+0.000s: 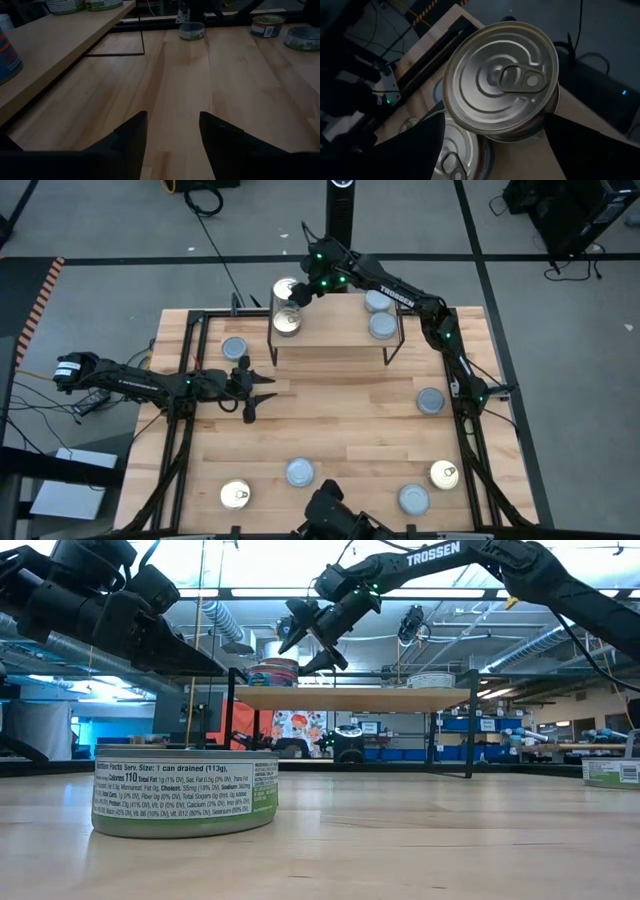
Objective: Stack canned seafood by type on shelf
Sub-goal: Stack the blue pink tuna can on the top blue tuna can on the shelf, then stack the green tuna can on the top green tuna can on the shelf
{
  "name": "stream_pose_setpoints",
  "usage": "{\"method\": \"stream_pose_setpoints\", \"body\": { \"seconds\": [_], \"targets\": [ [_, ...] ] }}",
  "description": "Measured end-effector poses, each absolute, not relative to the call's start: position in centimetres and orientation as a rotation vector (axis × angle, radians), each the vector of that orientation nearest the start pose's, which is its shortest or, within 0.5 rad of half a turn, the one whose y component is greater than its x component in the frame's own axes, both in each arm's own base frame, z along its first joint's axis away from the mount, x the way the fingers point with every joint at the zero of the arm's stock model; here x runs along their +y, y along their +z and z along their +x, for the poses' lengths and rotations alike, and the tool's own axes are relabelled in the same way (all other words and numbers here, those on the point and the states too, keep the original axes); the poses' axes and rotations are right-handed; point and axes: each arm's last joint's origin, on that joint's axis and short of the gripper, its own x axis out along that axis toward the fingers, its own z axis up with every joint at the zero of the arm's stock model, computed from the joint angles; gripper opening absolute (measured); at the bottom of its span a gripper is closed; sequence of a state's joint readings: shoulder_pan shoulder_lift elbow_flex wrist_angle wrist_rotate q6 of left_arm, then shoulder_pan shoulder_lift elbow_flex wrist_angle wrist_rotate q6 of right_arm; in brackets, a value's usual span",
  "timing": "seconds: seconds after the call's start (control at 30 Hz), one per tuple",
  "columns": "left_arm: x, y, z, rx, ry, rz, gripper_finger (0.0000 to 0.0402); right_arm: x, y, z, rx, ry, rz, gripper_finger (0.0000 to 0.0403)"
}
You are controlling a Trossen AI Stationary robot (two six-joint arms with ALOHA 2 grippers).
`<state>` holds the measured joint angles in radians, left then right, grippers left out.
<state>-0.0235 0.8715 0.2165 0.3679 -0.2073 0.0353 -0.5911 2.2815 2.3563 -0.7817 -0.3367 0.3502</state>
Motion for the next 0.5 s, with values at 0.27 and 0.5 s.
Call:
{"method": "stream_pose_setpoints", "body": {
  "seconds": [0.27,0.5],
  "targets": [
    [0.2,17.7,17.3,0.289,0.178,0.068,0.0186,-26.1,35.5,40.4,0.617,-0.427,0.370,0.0306],
    [0.2,17.7,17.3,0.291,0.176,0.081,0.0186,-24.7,35.6,40.8,0.684,-0.369,0.214,0.0134]
  ]
}}
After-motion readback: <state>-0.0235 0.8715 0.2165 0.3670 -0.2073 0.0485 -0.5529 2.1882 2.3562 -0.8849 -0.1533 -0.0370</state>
